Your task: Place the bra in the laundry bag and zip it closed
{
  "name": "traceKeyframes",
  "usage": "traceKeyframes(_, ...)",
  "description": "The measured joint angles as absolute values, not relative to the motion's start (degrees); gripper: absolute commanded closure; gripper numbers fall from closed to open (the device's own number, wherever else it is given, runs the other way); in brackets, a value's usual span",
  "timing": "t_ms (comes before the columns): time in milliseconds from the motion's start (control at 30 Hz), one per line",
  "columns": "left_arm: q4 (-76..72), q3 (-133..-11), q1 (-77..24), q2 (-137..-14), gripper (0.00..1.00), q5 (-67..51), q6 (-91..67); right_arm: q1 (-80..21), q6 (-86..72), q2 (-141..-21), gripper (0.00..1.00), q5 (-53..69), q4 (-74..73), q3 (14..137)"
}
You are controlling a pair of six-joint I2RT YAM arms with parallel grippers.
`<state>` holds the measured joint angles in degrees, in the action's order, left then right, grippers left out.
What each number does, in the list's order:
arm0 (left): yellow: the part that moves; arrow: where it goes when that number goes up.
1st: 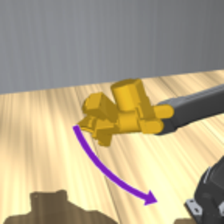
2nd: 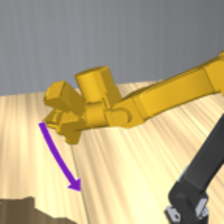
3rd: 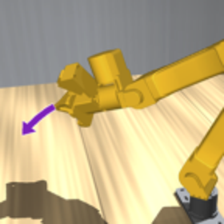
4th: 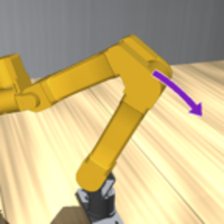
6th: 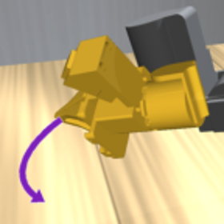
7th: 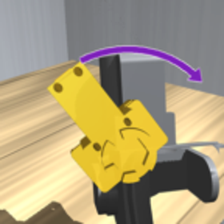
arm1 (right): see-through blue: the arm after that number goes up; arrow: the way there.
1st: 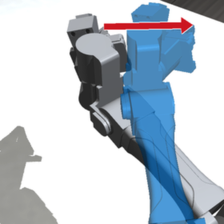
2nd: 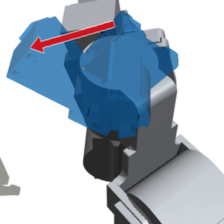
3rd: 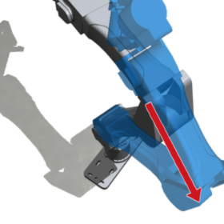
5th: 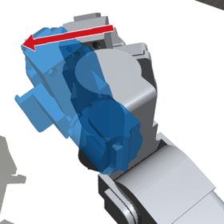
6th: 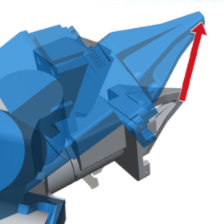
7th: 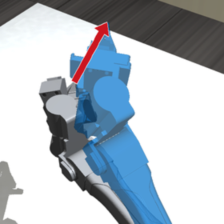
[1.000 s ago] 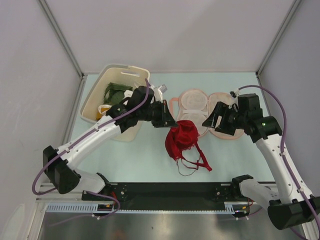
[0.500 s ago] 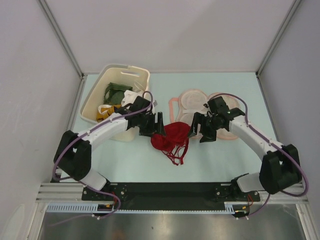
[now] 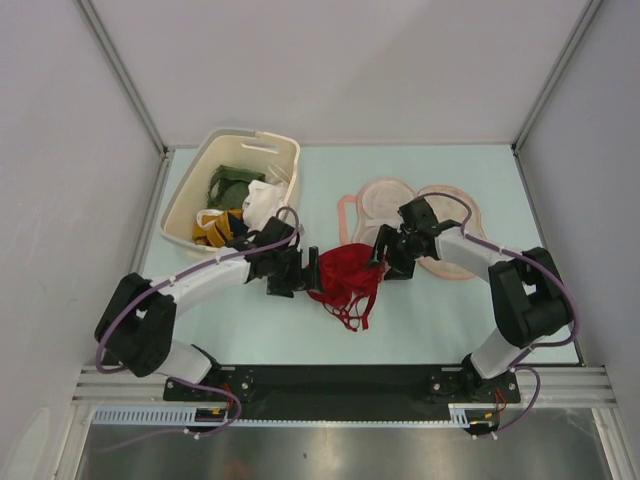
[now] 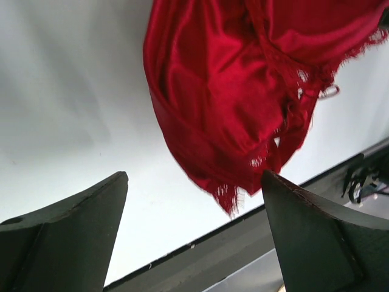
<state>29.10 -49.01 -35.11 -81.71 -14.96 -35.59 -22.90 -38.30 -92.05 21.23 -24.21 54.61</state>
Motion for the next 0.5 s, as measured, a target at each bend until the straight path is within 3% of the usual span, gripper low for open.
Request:
traceKeyframes(67, 28.53, -50.00, -35.07, -83.83, 0.09, -14.57, -36.05, -23.40, -38.94, -93.41, 0.35, 20.80, -22.81, 54.61)
traceKeyframes(133, 28.14, -51.64, -34.96, -86.59, 0.21, -14.13, -36.05, -23.99, -39.07, -94.61, 0.40, 20.10, -21.67, 54.61)
traceKeyframes(233, 26.81, -53.43, -34.74, -90.76, 0.45, -14.04, -36.05, -24.67, -38.96, -95.83, 0.56, 18.76, -20.58, 54.61)
traceKeyframes(267, 26.52, -53.45, -34.68, -91.37, 0.58, -13.89, -36.29, -24.86, -38.87, -96.05, 0.68, 18.24, -20.43, 54.61)
traceKeyframes(333, 26.65, -53.32, -34.63, -91.92, 0.76, -13.80, -36.29, -25.19, -38.46, -96.12, 0.75, 17.30, -20.38, 54.65)
traceKeyframes(367, 26.61, -53.25, -34.63, -91.92, 1.00, -13.78, -36.01, -25.30, -38.48, -96.09, 0.80, 16.95, -20.43, 54.76)
traceKeyframes(433, 26.33, -53.17, -34.59, -91.88, 1.00, -14.09, -35.29, -25.71, -38.41, -95.96, 0.86, 16.12, -21.12, 55.05)
traceKeyframes(467, 26.22, -53.01, -34.59, -91.77, 1.00, -14.20, -35.51, -25.82, -38.22, -95.64, 0.96, 15.81, -21.54, 55.09)
traceKeyframes(500, 26.06, -52.62, -34.59, -91.39, 1.00, -14.33, -35.42, -26.02, -38.19, -95.11, 1.00, 15.51, -22.35, 55.09)
